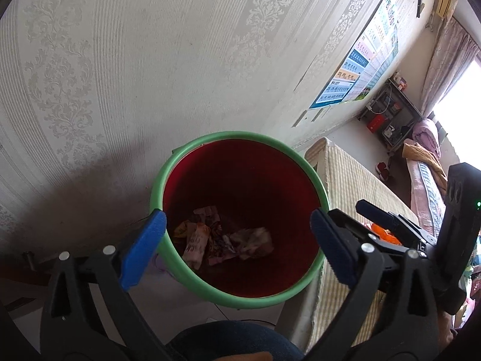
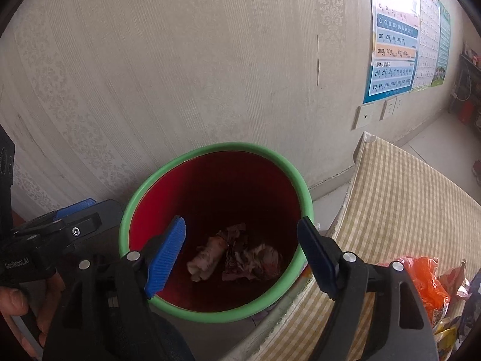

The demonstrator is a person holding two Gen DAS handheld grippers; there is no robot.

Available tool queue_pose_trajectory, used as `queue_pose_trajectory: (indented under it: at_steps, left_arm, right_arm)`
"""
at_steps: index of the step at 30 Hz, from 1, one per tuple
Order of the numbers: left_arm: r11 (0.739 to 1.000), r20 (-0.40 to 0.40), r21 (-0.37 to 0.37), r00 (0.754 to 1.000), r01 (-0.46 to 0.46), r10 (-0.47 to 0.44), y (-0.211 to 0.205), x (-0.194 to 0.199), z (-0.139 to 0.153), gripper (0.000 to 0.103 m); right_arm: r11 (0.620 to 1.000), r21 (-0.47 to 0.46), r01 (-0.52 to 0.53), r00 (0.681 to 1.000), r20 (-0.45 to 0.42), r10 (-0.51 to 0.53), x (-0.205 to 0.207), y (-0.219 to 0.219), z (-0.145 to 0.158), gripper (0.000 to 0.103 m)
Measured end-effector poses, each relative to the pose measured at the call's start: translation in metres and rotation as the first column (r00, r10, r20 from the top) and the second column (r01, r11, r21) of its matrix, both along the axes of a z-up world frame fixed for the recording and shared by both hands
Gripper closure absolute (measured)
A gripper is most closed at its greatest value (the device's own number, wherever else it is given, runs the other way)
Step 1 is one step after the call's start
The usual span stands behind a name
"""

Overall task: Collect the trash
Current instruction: 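Move both open tools back over the table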

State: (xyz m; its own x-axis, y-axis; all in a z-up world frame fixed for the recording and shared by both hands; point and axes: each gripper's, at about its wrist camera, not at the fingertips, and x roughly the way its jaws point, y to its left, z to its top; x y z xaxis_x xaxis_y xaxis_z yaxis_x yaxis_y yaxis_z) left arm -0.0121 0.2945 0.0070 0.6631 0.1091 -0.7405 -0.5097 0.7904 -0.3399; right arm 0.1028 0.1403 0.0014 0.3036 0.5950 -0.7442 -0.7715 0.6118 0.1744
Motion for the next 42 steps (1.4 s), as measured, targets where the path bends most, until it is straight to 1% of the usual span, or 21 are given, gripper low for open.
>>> queue_pose_trajectory:
  at_steps: [1,4,7,12,17,24,28,31,32,34,36,38,41,42]
  left_arm:
    - [1.0,-0.002,-0.001,1.0,-0.006,0.006,0.0,-0.001,-0.001,0.006]
    - [1.0,-0.017,-0.002,1.0,-0.003,0.003,-0.005,-0.002,-0.004,0.006]
    - [1.0,-0.025,0.004,1.0,0.02,-0.02,-0.013,-0.003,-0.005,0.005]
    - [0.999,-0.026,0.005,0.998,0.05,-0.05,-0.032,-0.003,-0.003,0.006]
    - [0.997,-0.027,0.002,0.997,0.075,-0.075,-0.051,-0.002,-0.001,0.006]
    - [0.992,-0.019,0.008,0.992,0.125,-0.124,-0.08,0.002,0.006,0.005]
    - [0.983,-0.009,0.017,0.984,0.18,-0.18,-0.107,0.008,0.012,0.005]
    - [0.972,-0.007,0.031,0.972,0.234,-0.234,-0.132,0.016,0.014,0.006]
    - [0.968,-0.005,0.046,0.969,0.248,-0.248,-0.142,0.019,0.015,0.006]
    - [0.958,0.007,0.106,0.963,0.268,-0.27,-0.163,0.022,0.017,0.006]
    - [0.942,0.003,0.15,0.953,0.301,-0.304,-0.183,0.027,0.016,0.005]
    - [0.929,-0.011,0.165,0.942,0.332,-0.335,-0.2,0.033,0.014,0.005]
    - [0.916,-0.027,0.177,0.932,0.361,-0.362,-0.224,0.039,0.011,0.006]
    - [0.913,-0.028,0.169,0.928,0.37,-0.371,-0.23,0.041,0.01,0.006]
  right_arm:
    - [1.0,-0.001,0.005,1.0,0.003,-0.005,-0.001,-0.003,0.001,0.02]
    - [1.0,-0.006,0.019,1.0,0.008,-0.019,-0.004,-0.013,0.002,0.014]
    - [1.0,-0.004,0.028,1.0,0.007,-0.028,-0.007,-0.026,0.006,0.012]
    - [0.999,0.001,0.048,0.999,0.008,-0.048,-0.014,-0.054,0.012,0.01]
    - [0.997,0.005,0.078,0.997,0.005,-0.078,-0.02,-0.089,0.018,0.01]
    - [0.986,-0.007,0.167,0.986,0.02,-0.166,-0.024,-0.161,0.025,0.009]
    - [0.972,-0.016,0.235,0.972,0.022,-0.234,-0.027,-0.208,0.026,0.009]
    - [0.957,-0.023,0.289,0.957,0.021,-0.289,-0.03,-0.242,0.024,0.009]
    - [0.951,-0.025,0.308,0.951,0.019,-0.307,-0.03,-0.253,0.023,0.009]
    - [0.938,-0.032,0.346,0.938,0.017,-0.345,-0.032,-0.276,0.02,0.009]
    - [0.924,-0.042,0.379,0.925,0.013,-0.379,-0.032,-0.295,0.017,0.009]
    - [0.911,-0.05,0.41,0.912,0.012,-0.41,-0.033,-0.314,0.016,0.009]
    - [0.889,-0.051,0.455,0.891,0.015,-0.455,-0.032,-0.339,0.016,0.009]
    - [0.881,-0.049,0.47,0.883,0.014,-0.47,-0.032,-0.347,0.017,0.009]
